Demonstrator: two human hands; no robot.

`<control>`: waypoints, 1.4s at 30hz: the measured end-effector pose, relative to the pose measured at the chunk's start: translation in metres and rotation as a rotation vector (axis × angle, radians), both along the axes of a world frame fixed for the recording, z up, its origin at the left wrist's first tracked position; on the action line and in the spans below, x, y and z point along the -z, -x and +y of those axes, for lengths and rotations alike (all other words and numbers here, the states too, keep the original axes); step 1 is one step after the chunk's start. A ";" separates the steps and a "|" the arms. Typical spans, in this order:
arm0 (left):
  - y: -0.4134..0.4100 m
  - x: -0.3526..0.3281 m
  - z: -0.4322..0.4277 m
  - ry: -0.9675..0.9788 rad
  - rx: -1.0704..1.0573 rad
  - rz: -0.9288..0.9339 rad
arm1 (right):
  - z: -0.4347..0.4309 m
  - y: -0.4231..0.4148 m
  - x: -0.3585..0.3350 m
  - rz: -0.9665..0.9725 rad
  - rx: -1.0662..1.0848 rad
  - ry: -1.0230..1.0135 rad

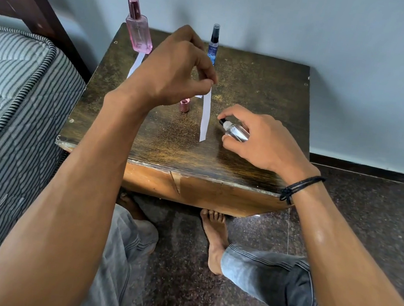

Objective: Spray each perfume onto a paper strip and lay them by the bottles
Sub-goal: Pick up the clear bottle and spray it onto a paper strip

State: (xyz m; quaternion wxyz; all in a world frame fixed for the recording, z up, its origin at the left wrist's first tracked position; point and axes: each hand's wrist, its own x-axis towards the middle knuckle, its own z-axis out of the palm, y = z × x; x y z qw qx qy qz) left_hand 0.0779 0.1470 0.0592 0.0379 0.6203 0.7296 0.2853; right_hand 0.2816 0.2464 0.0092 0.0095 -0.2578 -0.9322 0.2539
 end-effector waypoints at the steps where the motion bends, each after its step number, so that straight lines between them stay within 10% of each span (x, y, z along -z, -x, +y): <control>1: 0.000 0.000 0.000 -0.005 0.001 0.002 | 0.000 0.000 0.000 0.000 0.000 -0.003; 42: 0.007 -0.006 -0.002 0.012 -0.023 0.010 | 0.000 -0.001 -0.002 0.008 -0.013 -0.006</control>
